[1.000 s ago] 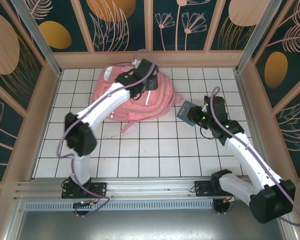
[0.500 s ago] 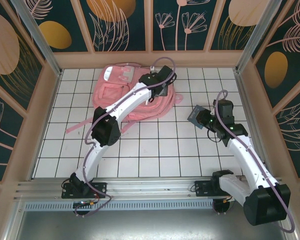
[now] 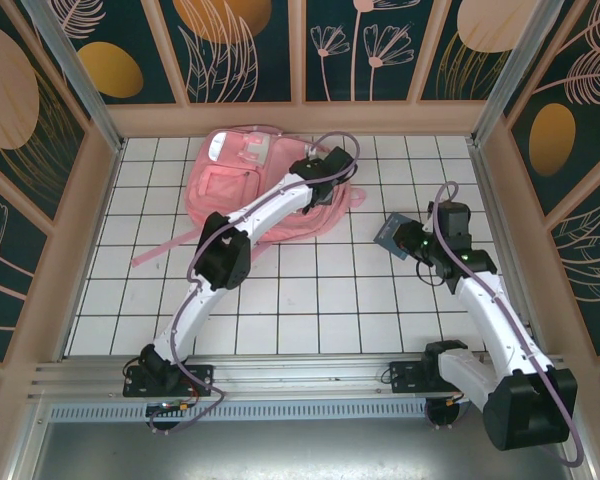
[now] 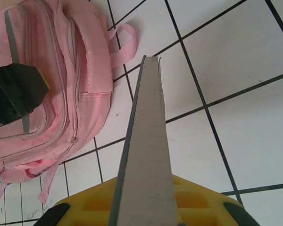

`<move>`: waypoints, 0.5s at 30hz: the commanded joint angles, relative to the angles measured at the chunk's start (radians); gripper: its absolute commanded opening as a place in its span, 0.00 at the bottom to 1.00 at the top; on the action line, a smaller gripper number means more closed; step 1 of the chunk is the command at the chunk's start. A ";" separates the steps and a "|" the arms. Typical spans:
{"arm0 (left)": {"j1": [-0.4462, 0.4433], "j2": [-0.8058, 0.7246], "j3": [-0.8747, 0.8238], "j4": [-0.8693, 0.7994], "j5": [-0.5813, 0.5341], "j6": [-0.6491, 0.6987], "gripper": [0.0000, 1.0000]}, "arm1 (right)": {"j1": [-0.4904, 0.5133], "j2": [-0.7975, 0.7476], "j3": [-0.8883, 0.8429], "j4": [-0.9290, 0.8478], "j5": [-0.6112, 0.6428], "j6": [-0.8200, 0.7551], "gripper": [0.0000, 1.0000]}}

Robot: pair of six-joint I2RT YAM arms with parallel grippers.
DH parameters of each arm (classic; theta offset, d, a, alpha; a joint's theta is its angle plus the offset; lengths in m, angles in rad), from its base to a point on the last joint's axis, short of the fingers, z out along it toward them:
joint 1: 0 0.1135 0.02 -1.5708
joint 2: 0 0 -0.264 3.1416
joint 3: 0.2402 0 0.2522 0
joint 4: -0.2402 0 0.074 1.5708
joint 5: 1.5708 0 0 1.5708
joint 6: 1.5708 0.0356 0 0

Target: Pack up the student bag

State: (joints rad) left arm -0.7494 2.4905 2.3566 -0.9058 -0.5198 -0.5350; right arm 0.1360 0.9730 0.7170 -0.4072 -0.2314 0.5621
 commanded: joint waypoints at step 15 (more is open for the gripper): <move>0.093 -0.341 -0.307 0.188 0.177 0.109 0.00 | -0.015 -0.036 0.036 0.041 -0.059 0.011 0.00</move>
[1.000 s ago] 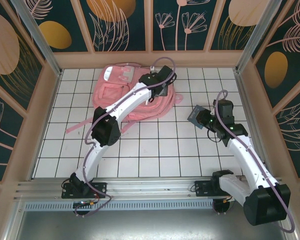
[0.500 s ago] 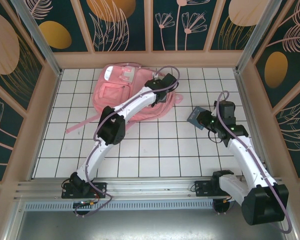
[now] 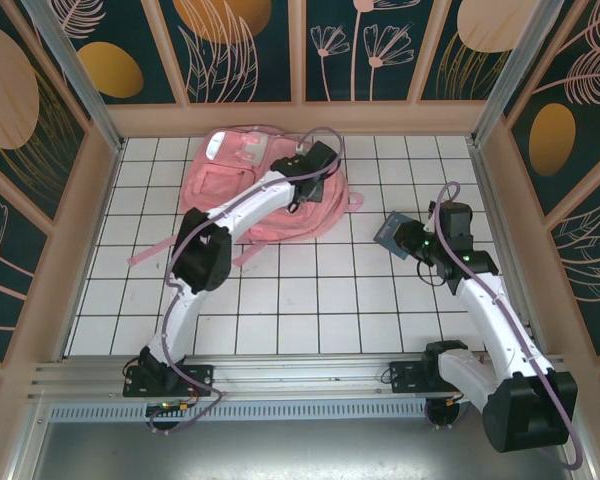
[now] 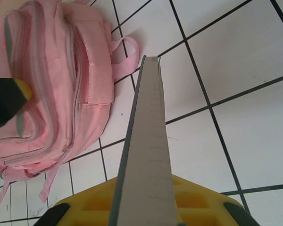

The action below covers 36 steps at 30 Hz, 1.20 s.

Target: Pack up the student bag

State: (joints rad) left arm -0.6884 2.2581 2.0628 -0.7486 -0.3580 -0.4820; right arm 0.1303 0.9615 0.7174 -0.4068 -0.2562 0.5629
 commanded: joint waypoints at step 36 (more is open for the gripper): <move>0.249 -0.839 -0.356 0.093 0.619 0.181 0.00 | 0.441 0.381 0.192 0.639 -0.195 0.408 0.00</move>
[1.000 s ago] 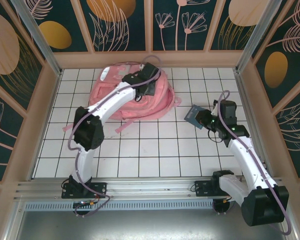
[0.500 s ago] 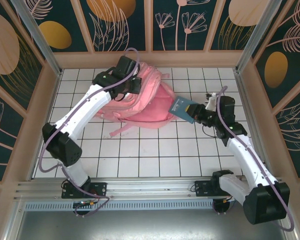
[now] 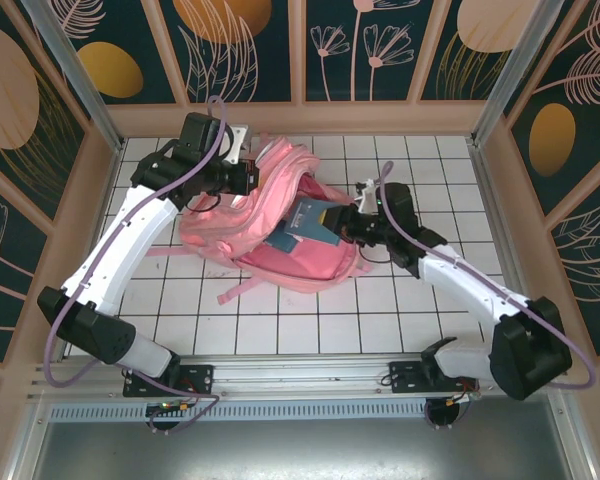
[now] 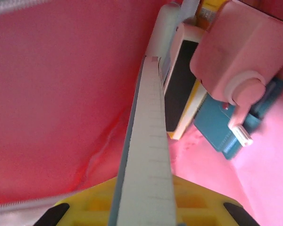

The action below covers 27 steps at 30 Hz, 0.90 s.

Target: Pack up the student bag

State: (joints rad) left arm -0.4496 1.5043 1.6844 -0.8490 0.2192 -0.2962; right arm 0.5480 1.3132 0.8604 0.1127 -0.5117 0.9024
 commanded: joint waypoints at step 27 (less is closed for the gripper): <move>0.058 -0.120 -0.023 0.224 0.046 -0.024 0.00 | 0.117 0.433 0.329 0.252 0.290 0.392 0.00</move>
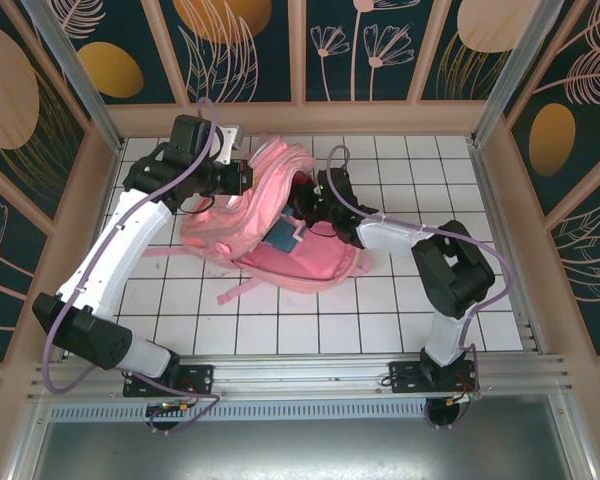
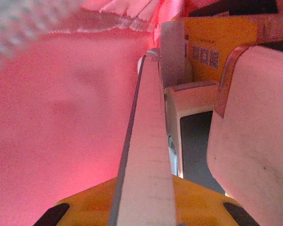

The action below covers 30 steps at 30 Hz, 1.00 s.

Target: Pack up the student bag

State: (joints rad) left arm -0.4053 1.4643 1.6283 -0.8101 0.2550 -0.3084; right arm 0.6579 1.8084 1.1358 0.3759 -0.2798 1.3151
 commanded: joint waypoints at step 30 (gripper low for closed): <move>0.022 -0.082 -0.003 0.215 0.015 -0.046 0.00 | 0.059 0.224 0.426 -0.253 0.038 -0.158 0.54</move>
State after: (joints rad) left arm -0.3859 1.4590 1.6070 -0.7807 0.2501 -0.3630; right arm 0.7052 2.0457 1.5124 0.1478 -0.2359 1.2121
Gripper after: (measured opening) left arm 0.063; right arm 0.511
